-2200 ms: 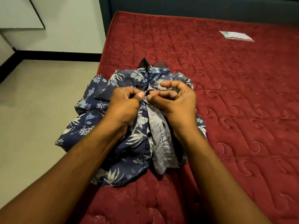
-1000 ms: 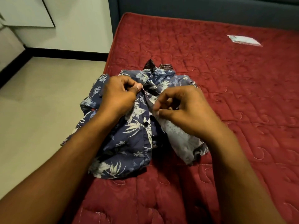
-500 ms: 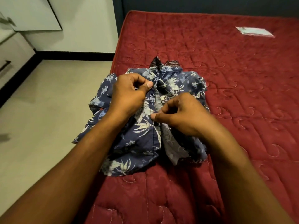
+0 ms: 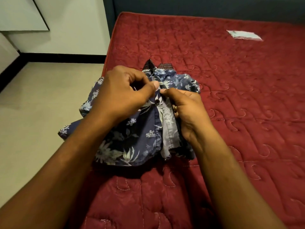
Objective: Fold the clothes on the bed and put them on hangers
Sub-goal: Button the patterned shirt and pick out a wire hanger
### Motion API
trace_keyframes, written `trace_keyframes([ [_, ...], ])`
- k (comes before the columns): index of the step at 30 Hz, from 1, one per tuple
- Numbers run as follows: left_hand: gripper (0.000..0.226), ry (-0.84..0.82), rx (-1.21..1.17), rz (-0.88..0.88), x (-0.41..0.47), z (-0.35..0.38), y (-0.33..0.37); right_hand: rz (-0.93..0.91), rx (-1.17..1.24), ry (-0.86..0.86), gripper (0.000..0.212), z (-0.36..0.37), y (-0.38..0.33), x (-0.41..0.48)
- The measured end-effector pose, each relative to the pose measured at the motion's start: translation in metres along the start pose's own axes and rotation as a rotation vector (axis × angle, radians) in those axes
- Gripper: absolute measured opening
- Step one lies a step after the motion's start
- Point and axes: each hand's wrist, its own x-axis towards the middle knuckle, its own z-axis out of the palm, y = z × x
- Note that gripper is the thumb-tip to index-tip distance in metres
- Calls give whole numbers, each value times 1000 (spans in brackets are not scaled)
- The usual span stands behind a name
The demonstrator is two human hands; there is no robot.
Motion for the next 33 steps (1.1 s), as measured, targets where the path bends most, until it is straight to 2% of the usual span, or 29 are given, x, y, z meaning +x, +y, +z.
trace_keyframes([
  [3,30,-152,164,-102,-3,3,-3,33,-7,20,14,1,0,-1],
  [7,28,-122,225,-164,-6,12,-9,64,-12,32,7,2,-1,-2],
  [10,23,-121,137,-212,-5,17,-13,67,-13,8,7,2,1,-1],
  [13,19,-105,-48,-285,-4,16,-12,63,-69,-56,3,-6,-5,3],
  [16,18,-31,-205,-360,0,6,-10,-12,-207,-78,25,-24,-22,7],
  [19,18,91,-217,-329,4,-5,-12,-139,-300,9,33,-40,-39,7],
  [21,20,114,-209,-327,4,-8,-12,-198,-324,25,40,-44,-45,4],
  [24,23,10,-247,-335,2,-5,-8,-239,-341,-33,41,-37,-46,0],
  [29,25,-113,-336,-332,-1,4,-4,-261,-454,-71,26,-17,-29,-4],
  [33,24,-138,-352,-324,0,0,-7,-237,-480,-79,35,-11,-19,-5],
])
